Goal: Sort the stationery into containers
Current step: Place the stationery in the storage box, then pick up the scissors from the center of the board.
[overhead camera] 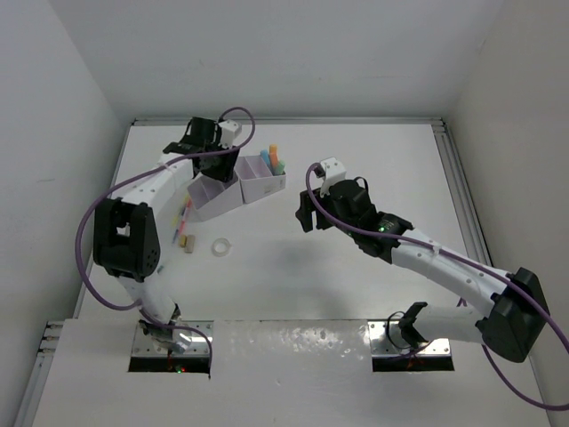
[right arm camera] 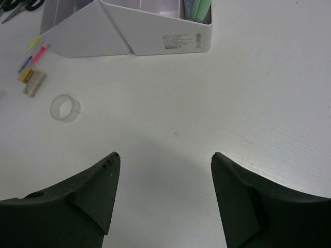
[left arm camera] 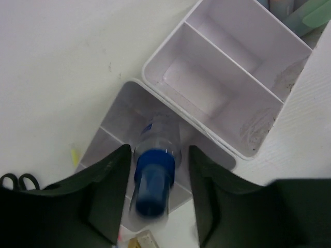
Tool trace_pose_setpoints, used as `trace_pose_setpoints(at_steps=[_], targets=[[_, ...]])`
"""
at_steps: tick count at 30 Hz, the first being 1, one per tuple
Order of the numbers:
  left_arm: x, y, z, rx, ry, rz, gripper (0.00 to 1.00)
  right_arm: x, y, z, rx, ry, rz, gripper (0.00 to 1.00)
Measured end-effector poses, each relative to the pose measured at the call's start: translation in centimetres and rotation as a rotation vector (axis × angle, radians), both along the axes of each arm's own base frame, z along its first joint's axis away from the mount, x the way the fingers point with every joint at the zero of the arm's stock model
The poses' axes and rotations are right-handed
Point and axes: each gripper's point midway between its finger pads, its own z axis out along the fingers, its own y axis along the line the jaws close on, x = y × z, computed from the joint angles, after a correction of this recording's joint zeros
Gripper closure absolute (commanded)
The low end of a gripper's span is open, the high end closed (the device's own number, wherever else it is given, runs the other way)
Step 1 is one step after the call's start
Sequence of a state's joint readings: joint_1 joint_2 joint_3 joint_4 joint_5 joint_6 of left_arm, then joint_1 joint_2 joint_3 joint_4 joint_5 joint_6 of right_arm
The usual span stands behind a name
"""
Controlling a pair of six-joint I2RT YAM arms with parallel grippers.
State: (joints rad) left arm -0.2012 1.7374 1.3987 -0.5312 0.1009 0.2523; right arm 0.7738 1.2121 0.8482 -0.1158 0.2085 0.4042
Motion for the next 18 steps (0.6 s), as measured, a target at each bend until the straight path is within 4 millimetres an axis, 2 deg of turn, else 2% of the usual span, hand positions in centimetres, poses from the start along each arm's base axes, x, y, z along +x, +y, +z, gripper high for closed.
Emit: trace_pose_setpoints(at_steps=[4, 7, 11, 13, 14, 16, 17, 18], targets=[[0.3, -0.2, -0.5, -0.009, 0.013, 0.005, 0.33, 0.0, 0.0, -0.1, -0.001, 0.003, 0.001, 0.30], [0.9, -0.2, 0.9, -0.011, -0.003, 0.016, 0.22, -0.1, 0.0, -0.1, -0.003, 0.006, 0.004, 0.30], [3.2, 0.0, 5.7, -0.050, -0.109, 0.043, 0.17, -0.3, 0.0, -0.4, -0.008, 0.016, 0.010, 0.30], [3.7, 0.6, 8.4, -0.072, -0.170, 0.059, 0.17, -0.4, 0.0, -0.5, -0.011, 0.020, 0.013, 0.31], [3.6, 1.3, 9.5, -0.078, -0.193, 0.074, 0.20, -0.5, 0.0, -0.5, -0.011, 0.021, 0.015, 0.31], [3.2, 3.8, 11.5, -0.083, -0.236, 0.131, 0.47, -0.6, 0.2, -0.6, -0.012, 0.024, 0.024, 0.33], [3.0, 5.7, 12.4, -0.078, -0.260, 0.172, 0.61, -0.7, 0.4, -0.7, -0.013, 0.028, 0.030, 0.34], [2.7, 7.6, 12.8, -0.072, -0.272, 0.215, 0.83, -0.8, 0.5, -0.9, -0.017, 0.033, 0.038, 0.35]])
